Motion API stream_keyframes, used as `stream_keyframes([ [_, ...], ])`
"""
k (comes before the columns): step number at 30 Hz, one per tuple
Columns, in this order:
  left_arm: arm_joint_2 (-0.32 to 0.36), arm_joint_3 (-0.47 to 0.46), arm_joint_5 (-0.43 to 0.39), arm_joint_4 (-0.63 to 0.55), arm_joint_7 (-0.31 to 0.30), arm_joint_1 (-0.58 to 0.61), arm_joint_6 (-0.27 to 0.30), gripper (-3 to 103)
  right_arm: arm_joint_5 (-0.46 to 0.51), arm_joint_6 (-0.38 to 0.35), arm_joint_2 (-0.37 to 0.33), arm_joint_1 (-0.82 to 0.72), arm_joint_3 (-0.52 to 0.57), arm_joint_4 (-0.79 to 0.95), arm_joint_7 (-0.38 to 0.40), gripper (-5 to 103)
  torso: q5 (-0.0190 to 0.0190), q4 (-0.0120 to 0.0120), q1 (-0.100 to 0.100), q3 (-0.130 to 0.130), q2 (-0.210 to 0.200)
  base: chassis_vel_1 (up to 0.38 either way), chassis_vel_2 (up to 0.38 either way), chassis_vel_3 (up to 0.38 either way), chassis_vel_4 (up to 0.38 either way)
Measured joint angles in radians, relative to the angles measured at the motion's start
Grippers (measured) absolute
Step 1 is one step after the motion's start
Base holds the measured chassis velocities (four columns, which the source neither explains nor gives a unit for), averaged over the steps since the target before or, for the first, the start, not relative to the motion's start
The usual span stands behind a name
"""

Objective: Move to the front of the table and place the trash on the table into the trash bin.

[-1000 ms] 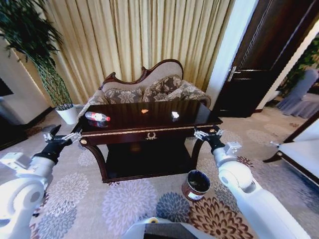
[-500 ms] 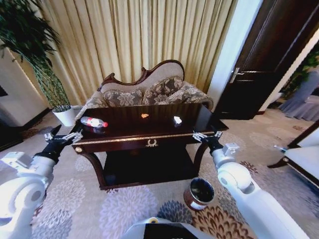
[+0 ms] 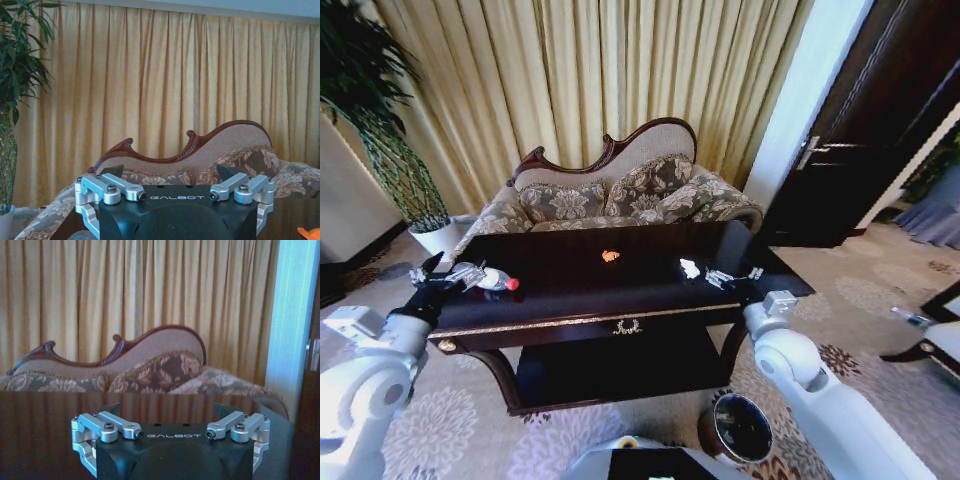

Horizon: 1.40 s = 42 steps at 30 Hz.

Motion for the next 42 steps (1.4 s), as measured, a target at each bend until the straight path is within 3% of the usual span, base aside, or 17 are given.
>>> stream_keyframes([
  [2, 0.001, 0.0, 0.0, 0.0, 0.0, 0.001, 0.0, 100, 0.042, -0.038, -0.016, 0.012, -0.001, 0.008, 0.016, 100, -0.0001, -0.0001, -0.001, 0.0, 0.0, 0.0, 0.0, 0.0, 0.0],
  [4, 0.0, 0.0, -0.001, -0.002, 0.0, 0.001, 0.0, 100, 0.196, -0.152, -0.049, 0.061, -0.006, 0.036, 0.082, 100, 0.0, 0.0002, -0.002, -0.001, 0.001, 0.0, 0.0, 0.0, 0.0],
  [5, 0.0, 0.0, -0.001, -0.002, 0.0, 0.001, 0.0, 100, 0.196, -0.152, -0.049, 0.061, -0.006, 0.036, 0.082, 100, 0.0, 0.0002, -0.002, -0.001, 0.001, 0.0, 0.0, 0.0, 0.0],
  [7, -0.001, 0.003, 0.0, -0.005, 0.0, 0.002, 0.0, 100, 0.311, -0.229, -0.073, 0.118, -0.019, 0.044, 0.125, 100, 0.0, 0.0001, -0.001, -0.001, 0.001, 0.0, 0.0, 0.0, 0.0],
  [11, -0.001, 0.006, 0.0, -0.009, -0.001, 0.002, 0.0, 100, 0.383, -0.272, -0.116, 0.195, -0.064, 0.012, 0.138, 100, 0.0001, 0.0001, -0.001, 0.0, 0.0, 0.0, 0.0, 0.0, 0.0],
  [20, -0.006, 0.01, 0.003, -0.004, -0.002, 0.007, 0.001, 100, 0.447, -0.324, -0.16, 0.326, -0.178, -0.069, 0.153, 100, 0.0001, 0.0, -0.001, 0.0, 0.0, 0.0, 0.0, 0.0, 0.0],
  [32, -0.013, 0.027, 0.019, 0.024, -0.002, -0.003, -0.003, 100, 0.535, -0.358, -0.106, 0.519, -0.342, -0.173, 0.249, 100, -0.0001, 0.0, -0.001, 0.0, 0.0, 0.0, 0.0, 0.0, 0.0],
  [42, -0.018, 0.032, 0.021, 0.033, 0.0, -0.01, -0.006, 100, 0.541, -0.366, -0.079, 0.555, -0.389, -0.218, 0.276, 100, -0.0001, 0.0, -0.001, 0.0, 0.0, 0.0, 0.0, 0.0, 0.0],
])
